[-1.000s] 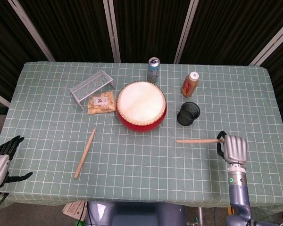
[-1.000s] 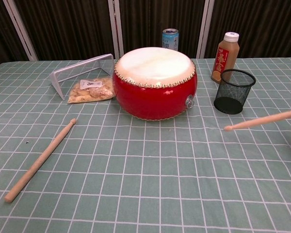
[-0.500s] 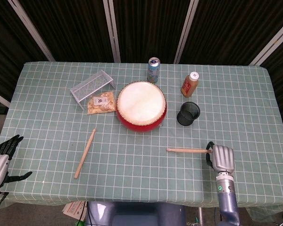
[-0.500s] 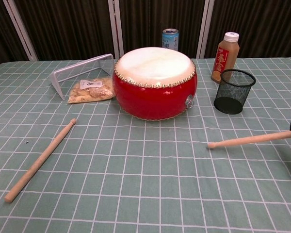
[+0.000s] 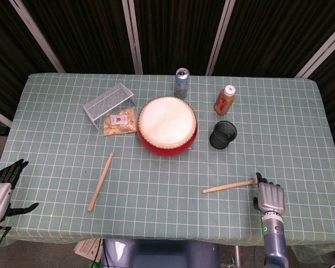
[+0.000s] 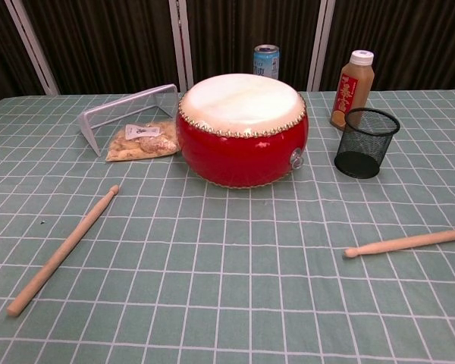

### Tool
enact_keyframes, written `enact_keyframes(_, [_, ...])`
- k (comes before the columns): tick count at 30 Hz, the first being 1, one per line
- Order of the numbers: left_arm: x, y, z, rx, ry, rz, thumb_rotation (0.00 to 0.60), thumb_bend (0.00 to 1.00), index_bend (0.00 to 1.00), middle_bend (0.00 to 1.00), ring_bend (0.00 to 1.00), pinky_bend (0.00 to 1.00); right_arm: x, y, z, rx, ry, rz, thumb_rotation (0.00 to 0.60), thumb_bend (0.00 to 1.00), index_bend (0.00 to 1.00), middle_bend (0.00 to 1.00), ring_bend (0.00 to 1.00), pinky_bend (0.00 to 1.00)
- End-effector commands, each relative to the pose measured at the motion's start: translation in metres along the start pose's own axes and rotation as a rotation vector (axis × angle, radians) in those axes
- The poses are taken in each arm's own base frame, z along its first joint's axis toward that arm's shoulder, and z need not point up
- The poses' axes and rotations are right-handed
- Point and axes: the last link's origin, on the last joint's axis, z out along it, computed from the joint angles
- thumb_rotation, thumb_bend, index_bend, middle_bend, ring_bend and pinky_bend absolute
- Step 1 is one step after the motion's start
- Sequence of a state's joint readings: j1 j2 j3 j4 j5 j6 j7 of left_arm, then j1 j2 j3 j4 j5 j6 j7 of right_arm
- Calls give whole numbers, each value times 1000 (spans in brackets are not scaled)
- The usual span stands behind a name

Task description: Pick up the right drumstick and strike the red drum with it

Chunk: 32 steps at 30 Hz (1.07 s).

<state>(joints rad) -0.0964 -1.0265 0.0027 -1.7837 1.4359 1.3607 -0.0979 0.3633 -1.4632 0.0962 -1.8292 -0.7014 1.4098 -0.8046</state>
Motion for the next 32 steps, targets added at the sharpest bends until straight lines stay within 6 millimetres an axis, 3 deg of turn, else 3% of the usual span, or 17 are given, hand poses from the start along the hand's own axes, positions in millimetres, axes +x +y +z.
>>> enact_keyframes(1, [0, 0, 0, 1, 1, 0, 600, 0, 0, 0, 0, 0, 6, 3, -1, 7, 20, -12, 600, 441, 86, 258, 327, 315])
enact_keyframes(7, [0, 0, 0, -1, 9, 6, 600, 0, 0, 0, 0, 0, 38, 22, -6, 47, 170, -23, 600, 439, 86, 239, 309, 256])
enact_keyframes(15, [0, -1, 0, -6, 25, 23, 600, 0, 0, 0, 0, 0, 75, 66, -21, 142, 386, -24, 600, 398, 0, 86, 133, 122])
enact_keyframes(23, [0, -2, -1, -46, 98, 142, 600, 0, 0, 0, 0, 0, 72, 105, -41, 271, 492, 4, 600, 347, 0, 5, 50, 108])
enact_keyframes(32, [-1, -6, -4, -63, 99, 188, 600, 0, 0, 0, 0, 0, 69, 111, -42, 317, 535, 81, 600, 347, 0, 0, 27, 103])
